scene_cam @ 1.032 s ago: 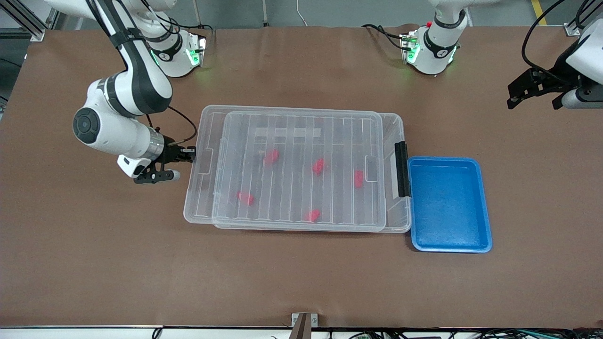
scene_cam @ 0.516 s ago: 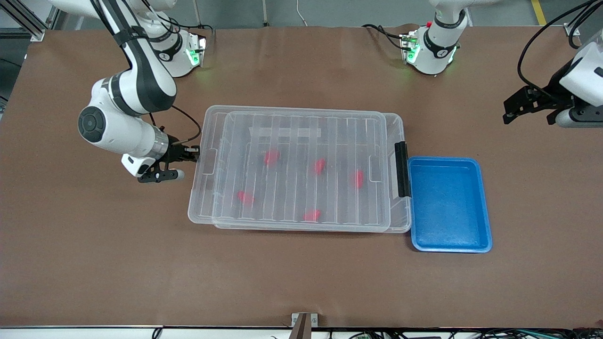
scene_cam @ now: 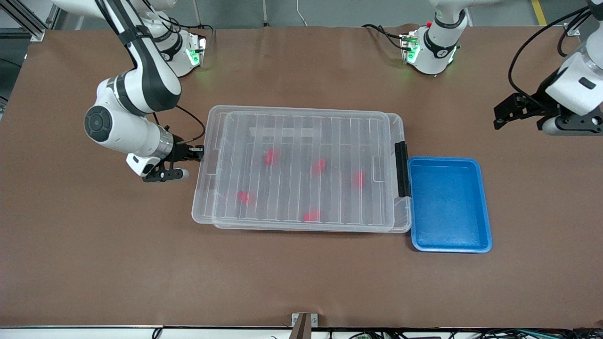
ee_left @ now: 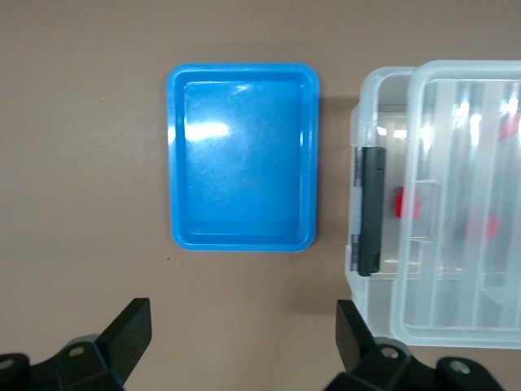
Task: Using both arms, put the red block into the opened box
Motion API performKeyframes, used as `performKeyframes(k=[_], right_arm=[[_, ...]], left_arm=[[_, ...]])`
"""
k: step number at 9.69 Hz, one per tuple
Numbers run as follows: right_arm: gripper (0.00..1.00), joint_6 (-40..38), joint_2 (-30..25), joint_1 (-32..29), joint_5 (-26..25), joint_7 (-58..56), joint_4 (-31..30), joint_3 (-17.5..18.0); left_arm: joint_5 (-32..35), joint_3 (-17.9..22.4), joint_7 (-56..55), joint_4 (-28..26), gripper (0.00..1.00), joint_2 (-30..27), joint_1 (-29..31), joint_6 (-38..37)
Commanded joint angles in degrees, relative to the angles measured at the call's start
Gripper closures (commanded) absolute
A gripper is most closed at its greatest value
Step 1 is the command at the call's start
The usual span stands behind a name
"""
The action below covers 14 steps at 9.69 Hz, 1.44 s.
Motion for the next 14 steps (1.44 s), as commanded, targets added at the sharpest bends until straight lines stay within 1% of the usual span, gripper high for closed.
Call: performKeyframes(k=[1,2,3,4,5,6,7,8,9,10,12,13,14], right_arm=[[0.91,-3.9,-1.0,-2.7,-0.2,0.7,1.7,0.1],[0.71,-6.1,-4.9,-4.2,-1.8,0.7,2.0,-0.8],[0.3,-9.0,-8.3,-4.3,-5.0,0.7,3.3,-4.1],[0.0,-12.1,-10.2,-4.3,-8.5,0.8,5.4,-7.3],[0.0,-16.0,-11.3,-4.5,-11.1,0.9,8.3,-8.8],[0.0,-19.4,-13.7,-4.9,-14.0,1.1,11.7,-10.6],[0.0,-24.5,-14.3,-4.9,-15.3,1.2,16.0,-12.7],[0.0,-30.9,-14.1,-5.0,-15.2,1.2,22.4,-15.2],[0.0,-34.9,-14.0,-5.1,-15.3,1.3,26.8,-16.6],[0.0,-38.2,-14.0,-5.3,-15.1,0.5,29.9,-18.7],[0.0,-44.6,-12.8,-5.9,-14.6,-0.4,36.5,-19.6],[0.0,-45.0,-10.0,-6.0,-14.8,-2.4,38.1,-19.7],[0.0,-44.8,-10.0,-5.8,-14.8,-3.5,38.4,-19.7]], left_arm=[[0.9,-0.5,-0.2,-1.2,0.0,-1.3,0.2,0.3],[0.9,-0.4,0.3,-1.3,0.0,-1.4,0.2,0.1],[0.9,-0.4,0.6,-1.3,0.0,-1.4,0.4,-0.1],[0.9,-0.4,0.6,-1.3,0.0,-1.4,0.4,-0.4],[0.9,-0.4,0.6,-1.2,0.0,-1.5,0.4,-1.1],[0.9,-0.4,0.6,-1.2,0.0,-1.8,0.4,-2.1],[0.9,-0.4,0.6,-1.2,0.0,-1.8,0.4,-2.3],[0.9,-0.4,0.5,-1.3,0.0,-1.8,0.4,-2.4],[0.9,-0.3,0.5,-1.2,0.0,-2.1,0.5,-3.3],[0.9,-0.1,0.5,-1.2,0.0,-2.1,0.4,-3.5],[0.9,0.0,0.2,-1.1,0.0,-1.5,0.5,-3.3],[0.9,0.0,0.1,-1.1,0.0,-1.4,0.5,-3.1],[1.0,0.1,0.2,-1.1,0.0,-1.4,0.5,-3.1]])
